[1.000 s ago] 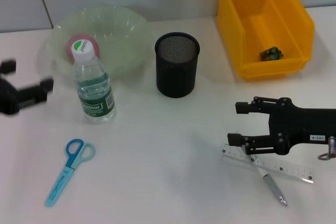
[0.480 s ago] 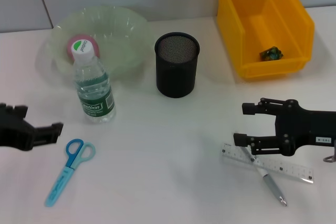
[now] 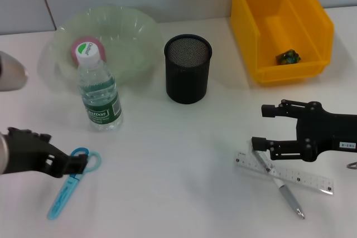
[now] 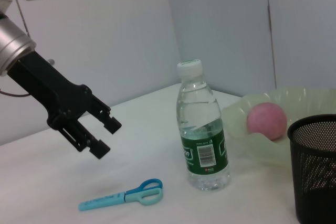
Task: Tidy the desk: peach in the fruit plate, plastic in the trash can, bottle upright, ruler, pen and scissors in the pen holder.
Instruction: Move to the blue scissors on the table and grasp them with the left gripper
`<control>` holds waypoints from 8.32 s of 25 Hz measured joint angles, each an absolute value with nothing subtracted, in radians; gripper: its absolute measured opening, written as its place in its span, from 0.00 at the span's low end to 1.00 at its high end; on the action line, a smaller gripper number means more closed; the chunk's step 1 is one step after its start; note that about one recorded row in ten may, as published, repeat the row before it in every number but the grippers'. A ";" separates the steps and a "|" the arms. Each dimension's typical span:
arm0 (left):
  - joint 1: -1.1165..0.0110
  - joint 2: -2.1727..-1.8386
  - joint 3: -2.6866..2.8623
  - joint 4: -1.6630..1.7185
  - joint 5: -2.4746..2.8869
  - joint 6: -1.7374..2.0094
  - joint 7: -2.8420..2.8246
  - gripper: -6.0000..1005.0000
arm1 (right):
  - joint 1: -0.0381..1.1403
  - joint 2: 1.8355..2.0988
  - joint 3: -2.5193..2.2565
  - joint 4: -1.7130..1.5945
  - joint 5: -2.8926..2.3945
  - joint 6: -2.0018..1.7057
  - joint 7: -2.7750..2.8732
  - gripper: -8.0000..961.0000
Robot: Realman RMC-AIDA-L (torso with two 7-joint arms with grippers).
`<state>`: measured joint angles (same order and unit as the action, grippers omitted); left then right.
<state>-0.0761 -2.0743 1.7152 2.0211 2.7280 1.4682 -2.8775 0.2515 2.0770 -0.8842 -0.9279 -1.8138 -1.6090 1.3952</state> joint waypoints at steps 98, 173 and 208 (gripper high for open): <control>-0.381 -2.080 1.726 1.513 2.756 1.481 -2.881 0.72 | 0.241 2.076 -0.873 -0.933 -1.826 -1.621 1.390 0.87; -0.431 -2.080 1.746 1.461 2.759 1.493 -2.881 0.40 | 0.229 2.075 -0.873 -0.933 -1.827 -1.621 1.390 0.87; -0.446 -2.080 1.784 1.469 2.754 1.503 -2.879 0.32 | 0.226 2.074 -0.860 -0.931 -1.829 -1.621 1.390 0.87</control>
<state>-0.4459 -2.0800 1.7843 1.4695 2.7537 1.5029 -2.8789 0.2259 2.0739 -0.8605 -0.9310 -1.8288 -1.6215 1.3898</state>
